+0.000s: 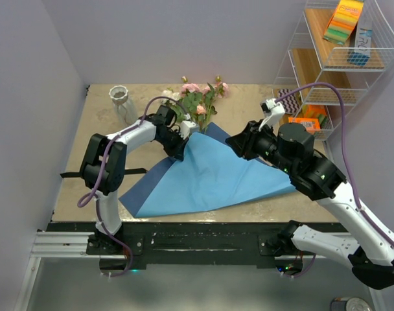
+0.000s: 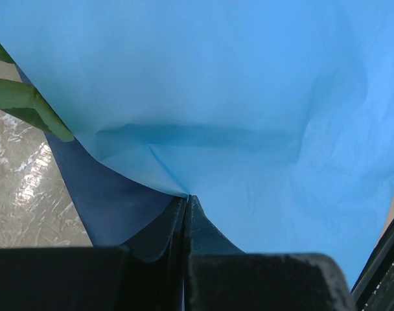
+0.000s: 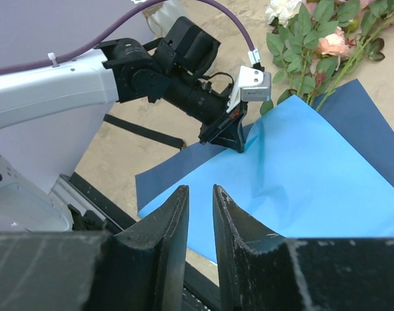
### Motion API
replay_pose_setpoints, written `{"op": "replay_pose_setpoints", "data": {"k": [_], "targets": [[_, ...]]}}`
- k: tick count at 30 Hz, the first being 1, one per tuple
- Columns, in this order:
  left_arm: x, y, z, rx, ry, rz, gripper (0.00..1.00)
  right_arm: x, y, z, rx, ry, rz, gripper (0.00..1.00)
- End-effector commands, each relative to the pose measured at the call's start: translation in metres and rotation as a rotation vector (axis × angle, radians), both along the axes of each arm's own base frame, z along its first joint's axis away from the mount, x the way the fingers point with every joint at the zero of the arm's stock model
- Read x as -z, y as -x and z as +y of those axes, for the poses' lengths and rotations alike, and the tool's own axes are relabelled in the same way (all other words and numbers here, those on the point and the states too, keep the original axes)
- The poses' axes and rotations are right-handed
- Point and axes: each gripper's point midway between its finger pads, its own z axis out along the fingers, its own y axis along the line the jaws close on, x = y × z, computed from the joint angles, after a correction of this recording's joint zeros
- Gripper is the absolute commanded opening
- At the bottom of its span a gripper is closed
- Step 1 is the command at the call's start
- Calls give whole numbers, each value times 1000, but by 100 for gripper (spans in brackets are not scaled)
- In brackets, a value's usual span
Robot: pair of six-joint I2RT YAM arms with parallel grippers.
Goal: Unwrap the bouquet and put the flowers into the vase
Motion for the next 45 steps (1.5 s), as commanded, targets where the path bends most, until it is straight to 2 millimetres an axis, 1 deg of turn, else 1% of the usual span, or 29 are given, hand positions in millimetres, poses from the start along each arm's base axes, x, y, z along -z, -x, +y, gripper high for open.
{"op": "replay_pose_setpoints", "data": {"k": [1,3,4,6,7,9,10,12,13,14,15,16,17,18,20,22,24,26,27,30,32,34,35,37,38,41,42,44,45], "targets": [[-48,-5,-6,17,64,-82,2,-12,0,4,-13,-38,-25,26],[-65,-1,-9,27,89,-97,3,-15,-2,4,-10,-34,-32,26],[-80,3,-10,35,100,-122,3,-15,-2,4,-12,-32,-32,26],[-94,14,-12,53,116,-130,3,-18,-3,3,-4,-29,-40,26],[-108,19,-13,65,130,-161,3,-17,-4,3,-2,-23,-39,26],[-117,32,-17,89,133,-175,3,-17,-7,3,8,-12,-44,26],[-129,44,-23,117,141,-194,3,-18,-9,1,17,-5,-52,26],[-135,67,-32,167,132,-202,3,-20,-14,-2,41,10,-62,26],[-147,77,-35,184,144,-231,5,-21,-16,-5,59,17,-69,26],[-149,86,-38,202,147,-233,6,-27,-19,-6,68,28,-85,27],[-153,102,-45,234,158,-225,8,-28,-23,-10,98,46,-90,29],[-162,114,-46,255,171,-238,9,-32,-26,-13,112,56,-105,30],[-163,123,-46,272,165,-241,9,-44,-27,-16,125,50,-127,30],[-170,141,-47,314,169,-246,10,-47,-31,-18,146,61,-135,31],[-168,160,-44,371,169,-245,11,-62,-34,-24,167,71,-167,32],[-168,191,-40,452,160,-239,10,-63,-38,-23,162,86,-173,36],[-164,221,-34,536,161,-198,9,-51,-44,-26,171,109,-145,36],[-165,241,-27,615,204,-169,9,-32,-47,-23,162,137,-114,37],[-164,256,-19,655,203,-137,10,-28,-49,-23,162,140,-106,37],[-161,287,-9,782,197,-108,13,-11,-50,-19,139,167,-65,37],[-172,292,-6,831,208,-158,12,4,-49,-13,106,182,-27,37],[-182,306,-2,901,217,-185,11,18,-46,-7,72,200,11,36],[-192,306,-4,916,228,-224,10,33,-45,-6,61,221,45,35],[-203,321,-4,971,245,-233,9,44,-43,-5,58,225,73,34],[-215,327,-6,985,283,-234,9,52,-43,-4,56,228,86,34],[-229,339,-5,1026,333,-231,17,58,-45,-5,70,239,103,41],[-230,342,-4,1038,332,-238,28,59,-47,-5,79,248,110,46],[-228,335,-4,1042,306,-283,43,54,-50,-9,102,262,110,50],[-229,332,-3,1044,298,-310,61,55,-53,-10,117,276,115,52]]}}
